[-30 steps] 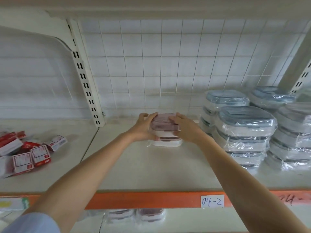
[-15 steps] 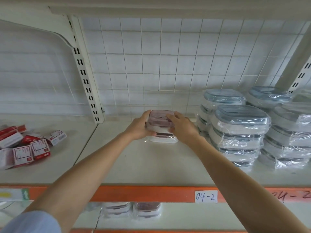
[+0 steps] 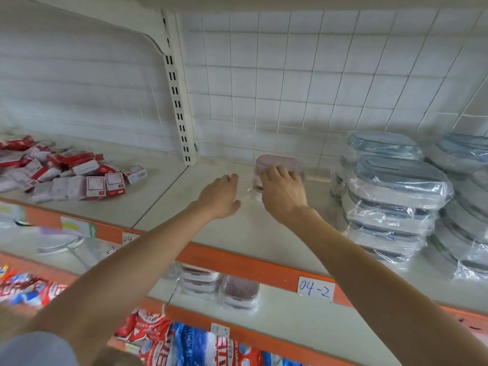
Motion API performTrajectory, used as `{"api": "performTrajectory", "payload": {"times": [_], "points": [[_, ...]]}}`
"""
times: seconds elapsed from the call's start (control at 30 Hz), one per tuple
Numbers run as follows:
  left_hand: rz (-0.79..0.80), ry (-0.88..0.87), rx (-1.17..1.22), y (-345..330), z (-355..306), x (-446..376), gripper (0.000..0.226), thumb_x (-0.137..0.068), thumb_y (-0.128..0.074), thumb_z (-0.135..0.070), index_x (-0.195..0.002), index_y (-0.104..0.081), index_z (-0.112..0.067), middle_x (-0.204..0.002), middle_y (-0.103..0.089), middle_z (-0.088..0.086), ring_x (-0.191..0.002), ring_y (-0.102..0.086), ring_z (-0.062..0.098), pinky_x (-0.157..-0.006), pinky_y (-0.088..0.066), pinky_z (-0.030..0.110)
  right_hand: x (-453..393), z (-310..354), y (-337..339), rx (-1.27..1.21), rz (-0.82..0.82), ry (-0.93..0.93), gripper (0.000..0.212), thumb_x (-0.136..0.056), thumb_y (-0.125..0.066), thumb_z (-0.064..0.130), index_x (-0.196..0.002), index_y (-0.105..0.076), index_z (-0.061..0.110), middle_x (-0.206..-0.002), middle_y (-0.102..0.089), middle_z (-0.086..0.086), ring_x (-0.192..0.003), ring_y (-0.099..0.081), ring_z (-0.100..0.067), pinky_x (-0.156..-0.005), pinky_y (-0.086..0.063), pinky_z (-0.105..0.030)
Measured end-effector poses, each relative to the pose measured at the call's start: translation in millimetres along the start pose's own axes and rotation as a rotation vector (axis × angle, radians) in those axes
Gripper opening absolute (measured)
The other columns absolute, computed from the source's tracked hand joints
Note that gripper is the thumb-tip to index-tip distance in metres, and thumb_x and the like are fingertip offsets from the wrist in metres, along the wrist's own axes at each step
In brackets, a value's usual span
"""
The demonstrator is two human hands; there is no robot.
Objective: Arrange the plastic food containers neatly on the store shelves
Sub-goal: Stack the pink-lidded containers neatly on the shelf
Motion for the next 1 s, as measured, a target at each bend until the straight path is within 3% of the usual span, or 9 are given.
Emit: {"api": "performTrajectory", "payload": {"times": [0.17,0.3,0.4,0.5,0.57,0.67,0.73,0.83,1.0], "points": [[-0.105,-0.046,-0.21,1.8,6.6,54.8,0.033,-0.095,-0.045,-0.029,-0.117,-0.05,-0.005,-0.114,-0.053,0.013,-0.105,-0.051,0.029,-0.082,-0.041,0.036,20.3,46.3,-9.8,-0.145,0.075,0.133,0.036,-0.089,-0.047,0.016,-0.124,-0.045,0.009,-0.124,-0.046,-0.009,-0.119,-0.042,-0.027,-0.093,-0.034,-0.037],[-0.095,-0.051,-0.137,11.1,17.9,82.1,0.023,-0.096,-0.043,-0.032,-0.087,-0.05,-0.011,-0.089,-0.054,0.004,-0.086,-0.058,0.028,-0.064,-0.041,0.035,40.2,71.5,-8.8,-0.246,0.191,0.287,0.036,-0.094,-0.047,0.021,-0.128,-0.045,0.009,-0.127,-0.045,-0.008,-0.122,-0.041,-0.024,-0.094,-0.037,-0.034],[-0.133,-0.068,-0.095,15.5,21.8,106.0,0.026,-0.097,-0.042,-0.032,-0.078,-0.044,-0.014,-0.077,-0.048,0.0,-0.076,-0.057,0.026,-0.058,-0.033,0.031,56.7,84.8,4.2,-0.318,0.123,0.3,0.031,-0.094,-0.045,0.019,-0.123,-0.05,0.01,-0.122,-0.051,-0.006,-0.116,-0.046,-0.023,-0.087,-0.04,-0.033],[-0.16,-0.079,0.009,6.7,23.2,138.4,0.019,-0.095,-0.046,-0.028,-0.083,-0.048,-0.013,-0.083,-0.054,0.002,-0.077,-0.057,0.026,-0.059,-0.034,0.03,83.2,101.1,13.9,-0.419,0.02,0.264,0.024,-0.092,-0.045,0.015,-0.113,-0.056,0.009,-0.108,-0.06,-0.006,-0.103,-0.054,-0.024,-0.077,-0.04,-0.032],[-0.135,-0.092,0.04,-8.9,26.9,165.0,0.015,-0.093,-0.049,-0.025,-0.095,-0.054,-0.011,-0.095,-0.058,0.005,-0.087,-0.058,0.026,-0.064,-0.039,0.031,106.5,115.7,8.6,-0.447,0.022,0.268,0.023,-0.091,-0.047,0.014,-0.11,-0.058,0.007,-0.103,-0.061,-0.008,-0.098,-0.056,-0.028,-0.072,-0.041,-0.034],[0.019,-0.102,0.01,-49.7,35.5,206.8,0.036,-0.091,-0.052,-0.024,-0.124,-0.051,-0.009,-0.126,-0.05,0.008,-0.116,-0.05,0.025,-0.091,-0.043,0.033,146.4,137.0,-23.7,-0.445,0.178,0.248,0.031,-0.091,-0.047,0.018,-0.121,-0.054,0.012,-0.119,-0.057,-0.005,-0.109,-0.054,-0.026,-0.079,-0.043,-0.034],[0.143,-0.094,-0.036,-79.6,41.2,232.9,0.045,-0.091,-0.051,-0.027,-0.131,-0.045,-0.007,-0.134,-0.044,0.01,-0.123,-0.044,0.025,-0.1,-0.04,0.038,176.0,148.6,-56.0,-0.428,0.325,0.232,0.039,-0.093,-0.046,0.022,-0.132,-0.046,0.016,-0.131,-0.049,-0.002,-0.121,-0.048,-0.023,-0.091,-0.044,-0.035],[0.238,-0.072,-0.05,-114.6,42.2,261.8,0.049,-0.091,-0.051,-0.031,-0.132,-0.043,-0.006,-0.134,-0.043,0.01,-0.122,-0.043,0.025,-0.101,-0.039,0.04,220.6,153.1,-97.4,-0.424,0.507,0.167,0.051,-0.094,-0.049,0.026,-0.142,-0.035,0.014,-0.143,-0.037,-0.004,-0.131,-0.038,-0.024,-0.104,-0.037,-0.037],[0.321,-0.106,0.022,-154.9,23.1,277.3,0.051,-0.091,-0.054,-0.031,-0.133,-0.041,-0.005,-0.131,-0.044,0.011,-0.12,-0.043,0.026,-0.099,-0.038,0.037,263.3,138.9,-133.2,-0.449,0.629,0.038,0.053,-0.094,-0.05,0.028,-0.143,-0.034,0.014,-0.142,-0.038,-0.005,-0.132,-0.035,-0.023,-0.107,-0.033,-0.036]]}}
Point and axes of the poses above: each hand's wrist, its own x-axis away from the middle knuckle, its own y-axis out of the back of the hand, z = x × y, the point moved 9 cm from there along -x, towards the middle knuckle
